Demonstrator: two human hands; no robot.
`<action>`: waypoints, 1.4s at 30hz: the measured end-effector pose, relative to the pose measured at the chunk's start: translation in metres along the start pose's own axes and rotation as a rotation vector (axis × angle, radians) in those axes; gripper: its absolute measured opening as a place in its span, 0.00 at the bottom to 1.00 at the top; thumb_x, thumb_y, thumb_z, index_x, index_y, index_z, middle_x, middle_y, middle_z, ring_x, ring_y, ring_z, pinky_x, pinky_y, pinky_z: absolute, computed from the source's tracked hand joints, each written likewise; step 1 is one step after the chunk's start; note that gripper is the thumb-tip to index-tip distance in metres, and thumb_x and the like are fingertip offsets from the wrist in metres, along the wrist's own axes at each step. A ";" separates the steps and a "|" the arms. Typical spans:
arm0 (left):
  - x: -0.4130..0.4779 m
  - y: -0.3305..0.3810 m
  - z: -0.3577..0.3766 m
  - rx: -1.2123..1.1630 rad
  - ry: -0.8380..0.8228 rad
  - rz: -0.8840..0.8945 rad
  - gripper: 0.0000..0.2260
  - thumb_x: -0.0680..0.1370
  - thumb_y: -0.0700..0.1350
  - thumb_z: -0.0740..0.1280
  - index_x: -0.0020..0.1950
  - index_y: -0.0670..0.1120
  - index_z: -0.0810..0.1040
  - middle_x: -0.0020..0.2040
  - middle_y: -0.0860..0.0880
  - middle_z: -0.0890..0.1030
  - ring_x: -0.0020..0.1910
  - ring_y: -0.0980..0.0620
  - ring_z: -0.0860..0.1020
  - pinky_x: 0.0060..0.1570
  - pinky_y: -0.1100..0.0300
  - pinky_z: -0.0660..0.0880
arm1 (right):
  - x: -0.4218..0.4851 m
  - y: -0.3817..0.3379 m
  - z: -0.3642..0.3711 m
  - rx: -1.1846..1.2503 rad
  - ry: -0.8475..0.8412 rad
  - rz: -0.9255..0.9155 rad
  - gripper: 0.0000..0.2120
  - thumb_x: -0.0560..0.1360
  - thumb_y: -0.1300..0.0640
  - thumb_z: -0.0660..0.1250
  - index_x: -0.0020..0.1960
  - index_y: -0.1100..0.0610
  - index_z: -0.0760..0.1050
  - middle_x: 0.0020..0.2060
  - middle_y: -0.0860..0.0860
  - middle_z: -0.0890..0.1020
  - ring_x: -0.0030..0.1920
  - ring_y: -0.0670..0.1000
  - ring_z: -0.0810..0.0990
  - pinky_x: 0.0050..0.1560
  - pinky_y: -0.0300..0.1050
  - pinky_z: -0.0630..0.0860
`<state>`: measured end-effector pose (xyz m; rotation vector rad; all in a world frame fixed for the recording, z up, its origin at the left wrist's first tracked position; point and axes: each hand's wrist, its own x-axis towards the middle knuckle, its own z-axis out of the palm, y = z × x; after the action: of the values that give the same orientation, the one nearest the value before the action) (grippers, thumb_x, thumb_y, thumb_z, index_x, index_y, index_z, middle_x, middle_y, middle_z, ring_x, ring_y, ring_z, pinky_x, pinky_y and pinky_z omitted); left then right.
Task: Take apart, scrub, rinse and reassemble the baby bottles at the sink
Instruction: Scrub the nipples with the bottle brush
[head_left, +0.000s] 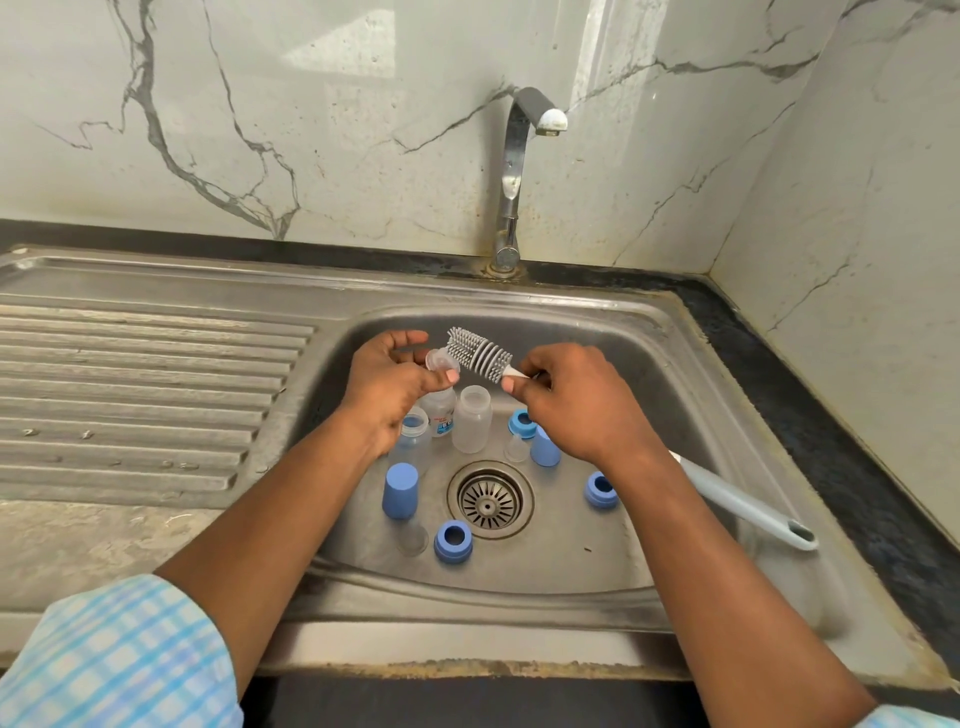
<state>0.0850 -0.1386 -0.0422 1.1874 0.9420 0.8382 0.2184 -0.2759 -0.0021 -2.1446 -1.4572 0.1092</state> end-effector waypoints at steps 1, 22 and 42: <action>0.001 0.000 0.000 -0.033 -0.006 -0.027 0.25 0.65 0.27 0.76 0.57 0.46 0.75 0.51 0.42 0.84 0.53 0.44 0.83 0.59 0.47 0.79 | 0.000 0.001 0.001 0.006 -0.002 0.000 0.10 0.79 0.47 0.67 0.51 0.51 0.81 0.32 0.45 0.77 0.33 0.46 0.75 0.34 0.43 0.68; -0.015 0.007 0.006 -0.272 -0.124 -0.165 0.10 0.76 0.34 0.69 0.58 0.38 0.81 0.47 0.41 0.86 0.44 0.50 0.86 0.40 0.61 0.82 | 0.002 -0.002 0.003 -0.008 -0.023 -0.040 0.14 0.82 0.47 0.62 0.42 0.53 0.78 0.26 0.46 0.72 0.29 0.47 0.72 0.31 0.45 0.67; -0.030 0.014 0.020 -0.259 -0.044 0.076 0.16 0.72 0.31 0.74 0.53 0.43 0.73 0.44 0.41 0.85 0.41 0.47 0.86 0.42 0.60 0.82 | 0.007 -0.008 0.003 -0.141 0.167 0.096 0.14 0.82 0.48 0.60 0.45 0.53 0.80 0.33 0.51 0.77 0.35 0.56 0.77 0.36 0.47 0.70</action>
<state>0.0915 -0.1705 -0.0213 1.0173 0.7308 0.9606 0.2139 -0.2661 0.0006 -2.2768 -1.3014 -0.1385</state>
